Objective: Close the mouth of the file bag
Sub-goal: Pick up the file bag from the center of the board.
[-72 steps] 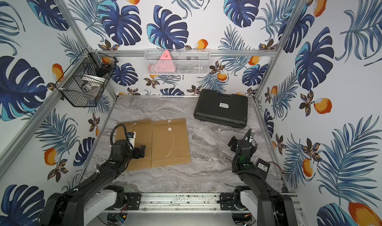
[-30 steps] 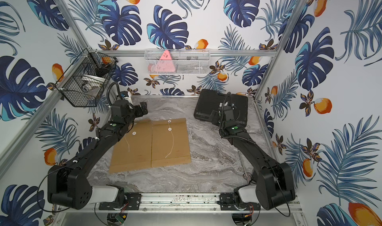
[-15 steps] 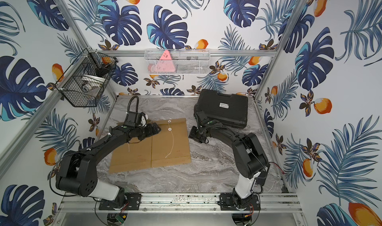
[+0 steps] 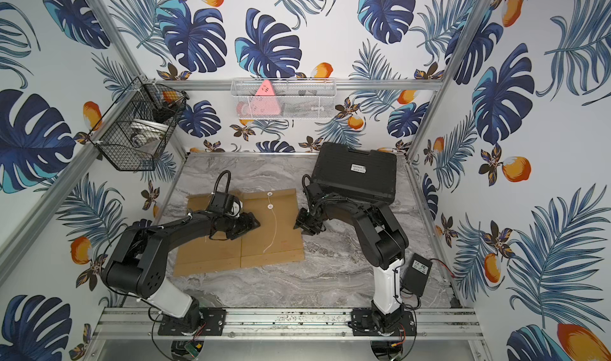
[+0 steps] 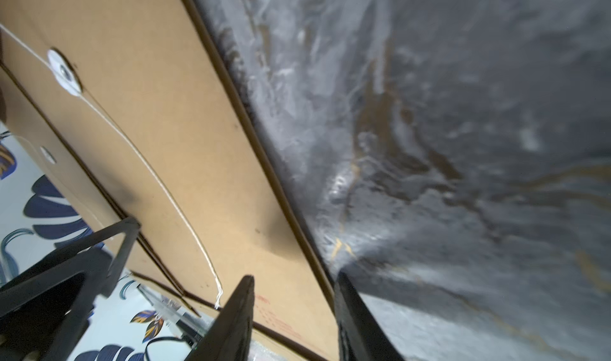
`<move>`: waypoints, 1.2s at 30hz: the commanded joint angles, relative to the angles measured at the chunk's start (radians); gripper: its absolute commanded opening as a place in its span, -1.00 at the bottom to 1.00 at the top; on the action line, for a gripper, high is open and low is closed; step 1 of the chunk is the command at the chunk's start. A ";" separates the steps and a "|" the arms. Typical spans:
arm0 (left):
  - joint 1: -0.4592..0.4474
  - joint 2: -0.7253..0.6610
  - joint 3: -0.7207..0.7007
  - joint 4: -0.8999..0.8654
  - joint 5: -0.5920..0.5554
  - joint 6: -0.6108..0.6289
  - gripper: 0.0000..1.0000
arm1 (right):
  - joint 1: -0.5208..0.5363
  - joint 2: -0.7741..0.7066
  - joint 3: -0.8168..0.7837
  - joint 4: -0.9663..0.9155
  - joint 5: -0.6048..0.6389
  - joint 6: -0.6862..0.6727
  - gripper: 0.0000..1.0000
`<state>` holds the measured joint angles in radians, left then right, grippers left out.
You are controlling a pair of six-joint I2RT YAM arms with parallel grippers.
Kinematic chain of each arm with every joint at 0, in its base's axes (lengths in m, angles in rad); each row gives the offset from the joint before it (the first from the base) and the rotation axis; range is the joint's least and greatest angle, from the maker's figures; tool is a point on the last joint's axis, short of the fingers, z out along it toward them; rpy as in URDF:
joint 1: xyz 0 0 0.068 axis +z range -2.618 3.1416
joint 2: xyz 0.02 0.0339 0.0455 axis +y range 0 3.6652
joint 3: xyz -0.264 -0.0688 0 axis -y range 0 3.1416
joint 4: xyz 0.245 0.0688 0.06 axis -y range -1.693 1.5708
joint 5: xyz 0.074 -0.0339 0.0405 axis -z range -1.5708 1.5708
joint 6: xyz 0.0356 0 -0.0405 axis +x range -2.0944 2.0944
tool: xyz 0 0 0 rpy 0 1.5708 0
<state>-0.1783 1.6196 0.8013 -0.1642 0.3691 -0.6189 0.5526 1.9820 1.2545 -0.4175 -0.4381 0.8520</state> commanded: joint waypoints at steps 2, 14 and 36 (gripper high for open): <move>-0.007 0.035 -0.024 0.035 0.065 -0.032 0.43 | 0.000 0.006 -0.039 0.103 -0.142 0.000 -0.17; -0.043 0.048 -0.065 0.100 0.112 -0.090 0.33 | -0.027 -0.038 -0.114 0.316 -0.211 0.067 -0.45; 0.173 -0.053 0.228 -0.426 0.229 0.084 0.93 | -0.160 -0.231 -0.241 0.346 -0.370 0.275 -1.00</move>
<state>-0.0536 1.5730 1.0409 -0.3607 0.5907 -0.5835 0.4164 1.7844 1.0275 -0.0704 -0.7296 1.0225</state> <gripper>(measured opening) 0.965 0.054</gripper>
